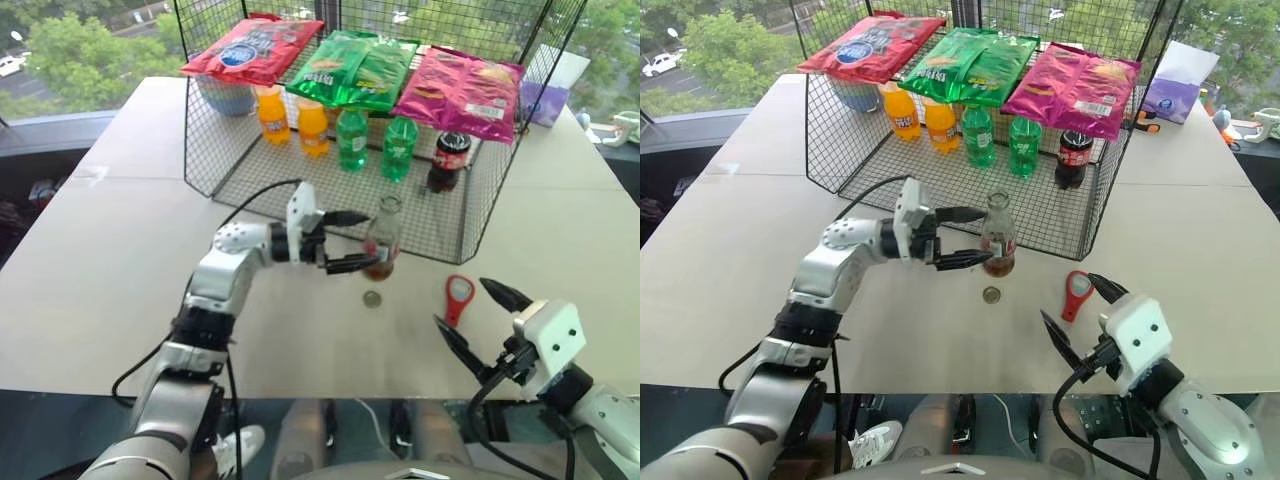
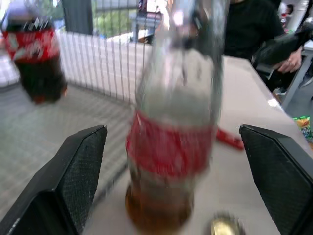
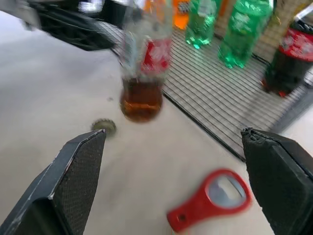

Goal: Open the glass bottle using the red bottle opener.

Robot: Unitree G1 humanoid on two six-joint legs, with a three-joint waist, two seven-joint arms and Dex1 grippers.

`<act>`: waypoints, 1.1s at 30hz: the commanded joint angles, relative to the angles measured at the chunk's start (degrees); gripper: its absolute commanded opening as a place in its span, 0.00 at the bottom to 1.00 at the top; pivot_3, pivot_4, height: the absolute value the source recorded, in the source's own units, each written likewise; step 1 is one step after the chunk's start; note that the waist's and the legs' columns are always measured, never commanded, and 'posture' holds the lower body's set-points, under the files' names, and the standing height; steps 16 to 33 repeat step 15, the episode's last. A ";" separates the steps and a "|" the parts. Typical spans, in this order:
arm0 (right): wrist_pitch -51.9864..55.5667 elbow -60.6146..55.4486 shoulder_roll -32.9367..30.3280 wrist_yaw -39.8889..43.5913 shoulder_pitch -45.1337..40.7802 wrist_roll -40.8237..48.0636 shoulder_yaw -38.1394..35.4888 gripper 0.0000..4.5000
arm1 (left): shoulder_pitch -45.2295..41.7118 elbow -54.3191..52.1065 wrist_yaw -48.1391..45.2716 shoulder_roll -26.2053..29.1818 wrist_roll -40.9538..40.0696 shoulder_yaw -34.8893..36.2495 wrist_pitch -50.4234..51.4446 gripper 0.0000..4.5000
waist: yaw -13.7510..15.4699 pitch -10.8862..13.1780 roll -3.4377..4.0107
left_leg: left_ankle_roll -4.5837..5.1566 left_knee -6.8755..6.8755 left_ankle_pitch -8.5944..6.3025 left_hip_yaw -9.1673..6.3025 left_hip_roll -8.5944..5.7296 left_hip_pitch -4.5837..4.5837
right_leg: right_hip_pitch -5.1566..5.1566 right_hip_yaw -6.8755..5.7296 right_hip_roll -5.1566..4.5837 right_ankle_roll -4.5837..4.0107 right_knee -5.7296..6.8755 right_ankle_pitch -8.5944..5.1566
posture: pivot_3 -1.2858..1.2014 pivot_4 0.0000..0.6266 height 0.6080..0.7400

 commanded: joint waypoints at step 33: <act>-10.57 12.59 0.72 10.56 9.64 8.55 -26.54 1.00 | 20.23 -12.20 17.13 6.79 -5.56 19.41 3.42 1.00 | 0.15 -0.01 0.07 | -0.29 -0.02 -0.18 -0.03 0.07 0.14 | 0.04 -0.02 -0.29 0.00 0.00 0.00 | 0.52 0.24 0.91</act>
